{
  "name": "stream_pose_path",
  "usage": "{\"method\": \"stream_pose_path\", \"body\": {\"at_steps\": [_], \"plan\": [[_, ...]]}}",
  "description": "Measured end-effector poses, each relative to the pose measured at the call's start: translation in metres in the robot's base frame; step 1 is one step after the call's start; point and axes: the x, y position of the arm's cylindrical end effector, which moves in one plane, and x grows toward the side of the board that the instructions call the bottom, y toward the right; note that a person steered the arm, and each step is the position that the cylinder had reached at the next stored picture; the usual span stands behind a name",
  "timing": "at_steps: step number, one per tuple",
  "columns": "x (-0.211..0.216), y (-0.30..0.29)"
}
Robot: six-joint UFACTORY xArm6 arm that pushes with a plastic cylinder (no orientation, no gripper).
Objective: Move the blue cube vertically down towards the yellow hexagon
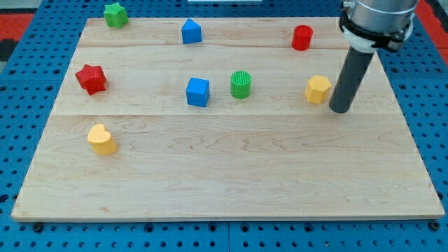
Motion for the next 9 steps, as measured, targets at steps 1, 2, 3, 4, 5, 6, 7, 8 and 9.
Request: {"method": "stream_pose_path", "body": {"at_steps": [1, 2, 3, 4, 5, 6, 7, 8, 9], "plan": [[0.006, -0.012], [0.002, -0.025], [-0.009, -0.072], [-0.034, -0.095], [-0.072, -0.081], [-0.118, -0.077], [-0.132, -0.162], [-0.095, -0.192], [-0.074, -0.226]]}}
